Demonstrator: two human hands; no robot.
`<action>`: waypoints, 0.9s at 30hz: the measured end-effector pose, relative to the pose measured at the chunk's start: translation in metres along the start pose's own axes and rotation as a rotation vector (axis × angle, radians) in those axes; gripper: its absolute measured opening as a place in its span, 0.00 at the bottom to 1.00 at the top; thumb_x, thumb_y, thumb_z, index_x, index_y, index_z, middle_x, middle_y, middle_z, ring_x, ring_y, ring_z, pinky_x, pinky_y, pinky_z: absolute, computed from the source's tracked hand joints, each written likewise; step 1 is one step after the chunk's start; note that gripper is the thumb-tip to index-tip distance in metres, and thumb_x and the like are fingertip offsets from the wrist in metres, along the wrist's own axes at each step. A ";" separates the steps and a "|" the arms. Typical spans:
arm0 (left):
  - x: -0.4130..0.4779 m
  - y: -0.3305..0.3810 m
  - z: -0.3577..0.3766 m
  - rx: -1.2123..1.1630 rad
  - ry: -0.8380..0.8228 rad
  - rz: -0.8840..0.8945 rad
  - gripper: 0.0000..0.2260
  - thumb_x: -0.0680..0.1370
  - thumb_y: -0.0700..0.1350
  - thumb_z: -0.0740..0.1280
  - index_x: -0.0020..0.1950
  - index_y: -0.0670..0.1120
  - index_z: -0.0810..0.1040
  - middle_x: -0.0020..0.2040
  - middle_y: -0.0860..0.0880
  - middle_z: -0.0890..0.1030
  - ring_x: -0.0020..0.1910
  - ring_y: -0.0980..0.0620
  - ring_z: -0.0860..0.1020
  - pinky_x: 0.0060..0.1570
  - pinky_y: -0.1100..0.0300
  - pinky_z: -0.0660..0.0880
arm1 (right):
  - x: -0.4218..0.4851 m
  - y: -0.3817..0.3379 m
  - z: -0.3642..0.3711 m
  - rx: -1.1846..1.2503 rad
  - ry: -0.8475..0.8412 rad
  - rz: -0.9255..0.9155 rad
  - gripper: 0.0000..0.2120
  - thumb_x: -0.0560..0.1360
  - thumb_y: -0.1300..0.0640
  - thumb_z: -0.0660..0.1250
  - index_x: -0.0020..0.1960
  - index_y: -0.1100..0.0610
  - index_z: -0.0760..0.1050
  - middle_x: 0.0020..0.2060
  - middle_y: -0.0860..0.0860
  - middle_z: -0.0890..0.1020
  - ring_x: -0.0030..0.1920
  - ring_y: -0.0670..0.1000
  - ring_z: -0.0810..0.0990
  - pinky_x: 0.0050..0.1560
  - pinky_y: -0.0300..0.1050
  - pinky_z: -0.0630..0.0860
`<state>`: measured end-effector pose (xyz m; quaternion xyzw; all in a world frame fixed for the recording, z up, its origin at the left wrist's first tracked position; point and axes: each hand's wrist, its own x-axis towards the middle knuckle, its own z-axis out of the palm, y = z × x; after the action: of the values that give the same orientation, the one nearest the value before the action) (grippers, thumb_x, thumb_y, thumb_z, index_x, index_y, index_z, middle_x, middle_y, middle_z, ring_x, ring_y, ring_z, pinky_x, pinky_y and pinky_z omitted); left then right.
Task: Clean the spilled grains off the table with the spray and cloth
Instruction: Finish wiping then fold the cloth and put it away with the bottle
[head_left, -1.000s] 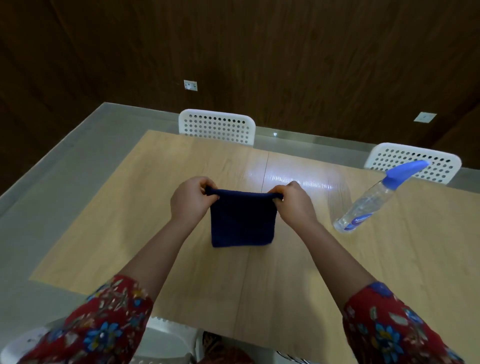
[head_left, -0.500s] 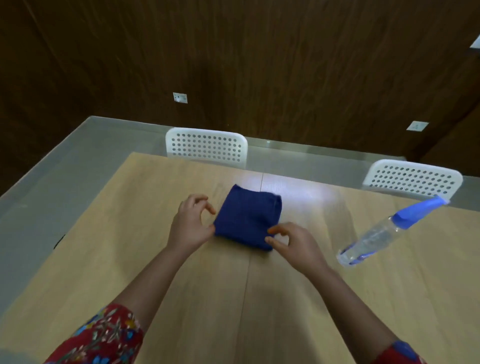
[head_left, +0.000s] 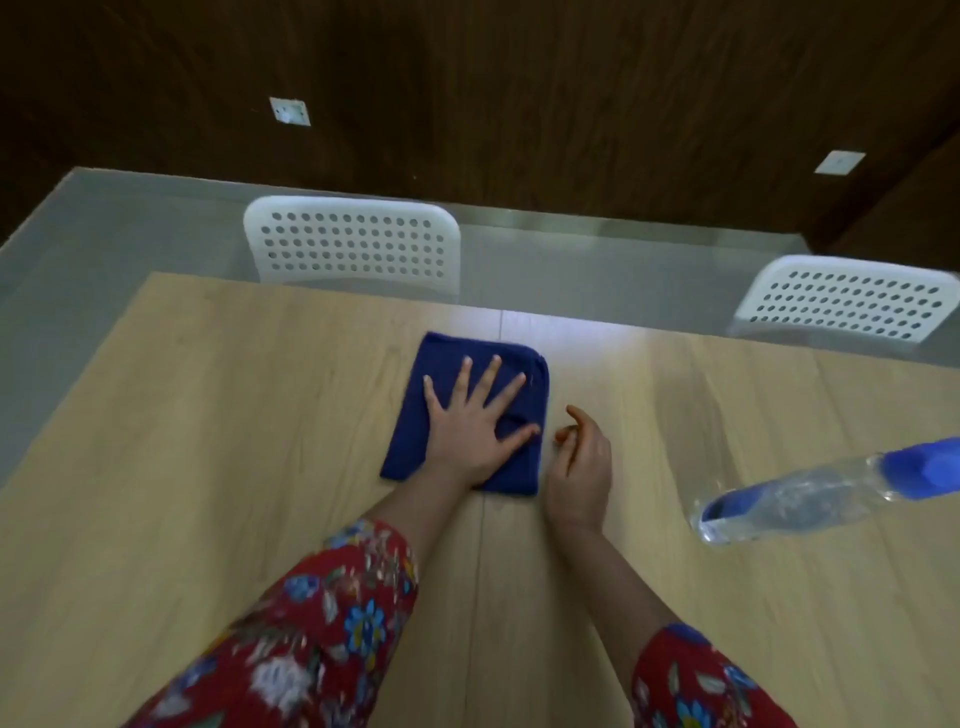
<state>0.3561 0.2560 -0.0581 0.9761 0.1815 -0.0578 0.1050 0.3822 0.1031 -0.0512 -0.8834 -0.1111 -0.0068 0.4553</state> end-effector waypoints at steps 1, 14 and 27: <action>0.016 -0.005 -0.003 -0.016 0.001 -0.025 0.32 0.74 0.73 0.42 0.76 0.65 0.40 0.78 0.57 0.37 0.77 0.46 0.37 0.67 0.31 0.33 | -0.001 0.002 0.001 -0.026 -0.042 -0.044 0.16 0.80 0.60 0.54 0.65 0.54 0.73 0.47 0.47 0.77 0.50 0.41 0.71 0.52 0.26 0.65; 0.095 -0.092 -0.029 -0.034 0.131 -0.354 0.22 0.84 0.56 0.44 0.78 0.60 0.47 0.79 0.59 0.48 0.78 0.56 0.47 0.66 0.25 0.42 | 0.005 0.007 0.008 -0.153 -0.003 -0.079 0.19 0.80 0.51 0.50 0.67 0.51 0.71 0.53 0.46 0.77 0.55 0.42 0.69 0.59 0.41 0.68; 0.084 -0.042 -0.019 -0.039 0.127 -0.133 0.23 0.82 0.57 0.47 0.78 0.60 0.49 0.79 0.60 0.47 0.78 0.55 0.48 0.71 0.34 0.41 | 0.003 0.006 0.007 -0.211 -0.011 -0.117 0.19 0.80 0.50 0.51 0.67 0.52 0.70 0.52 0.47 0.77 0.54 0.42 0.69 0.57 0.42 0.66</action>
<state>0.4202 0.3275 -0.0600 0.9614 0.2531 0.0007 0.1080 0.3859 0.1064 -0.0598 -0.9183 -0.1639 -0.0401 0.3582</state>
